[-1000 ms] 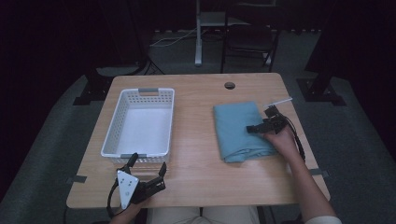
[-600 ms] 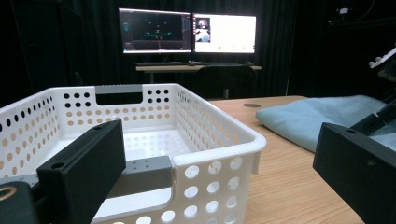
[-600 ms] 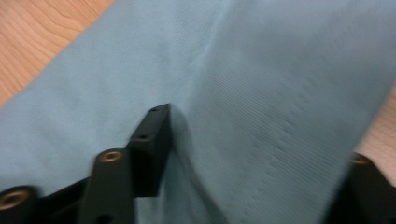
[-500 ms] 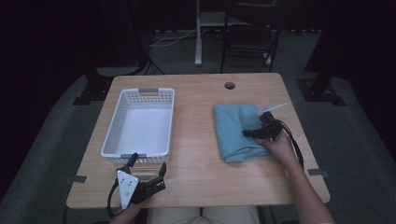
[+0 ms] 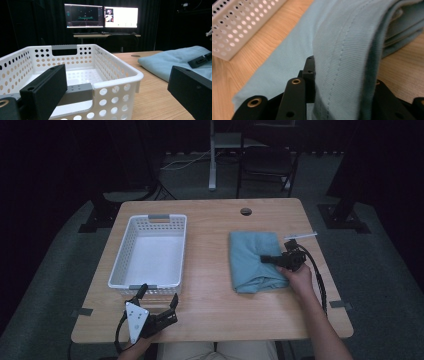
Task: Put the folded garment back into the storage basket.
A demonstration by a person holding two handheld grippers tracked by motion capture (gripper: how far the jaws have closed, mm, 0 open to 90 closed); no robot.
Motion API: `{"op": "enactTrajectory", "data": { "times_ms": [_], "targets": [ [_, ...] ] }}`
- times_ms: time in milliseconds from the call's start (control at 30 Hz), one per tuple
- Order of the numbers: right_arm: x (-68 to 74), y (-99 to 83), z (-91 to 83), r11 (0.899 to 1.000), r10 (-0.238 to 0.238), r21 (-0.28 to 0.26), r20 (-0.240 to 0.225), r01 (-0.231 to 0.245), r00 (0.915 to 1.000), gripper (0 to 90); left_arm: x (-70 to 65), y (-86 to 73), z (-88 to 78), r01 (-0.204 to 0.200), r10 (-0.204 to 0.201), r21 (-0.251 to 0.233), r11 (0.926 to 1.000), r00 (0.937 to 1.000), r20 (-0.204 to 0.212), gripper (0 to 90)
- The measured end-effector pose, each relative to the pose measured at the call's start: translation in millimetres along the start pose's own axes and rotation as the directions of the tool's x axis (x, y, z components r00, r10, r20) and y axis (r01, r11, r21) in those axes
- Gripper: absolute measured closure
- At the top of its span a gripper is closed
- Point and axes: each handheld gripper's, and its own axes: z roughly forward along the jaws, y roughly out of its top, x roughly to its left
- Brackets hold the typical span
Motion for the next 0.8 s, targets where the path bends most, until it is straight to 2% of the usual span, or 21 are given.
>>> {"op": "enactTrajectory", "data": {
  "times_ms": [100, 267, 800],
  "targets": [
    [2.6, 2.1, -3.8, 0.999, 0.011, -0.029, -0.03, -0.012, 0.9995, 68.9, 0.1, 0.0, -0.1, -0.002, 0.002, 0.002, 1.0, 1.0, 0.0, 3.7],
    [8.4, 9.0, -12.7, 0.998, 0.012, -0.065, -0.047, -0.015, 0.9988, 69.1, 0.0, 0.0, 0.0, -0.001, 0.001, 0.001, 1.0, 1.0, -0.001, 3.7],
    [18.8, 23.5, -30.8, 0.989, 0.025, -0.142, -0.072, -0.035, 0.9971, 69.2, -0.2, 0.1, 0.4, -0.001, 0.001, 0.004, 1.0, 1.0, -0.003, 3.7]
  ]
}}
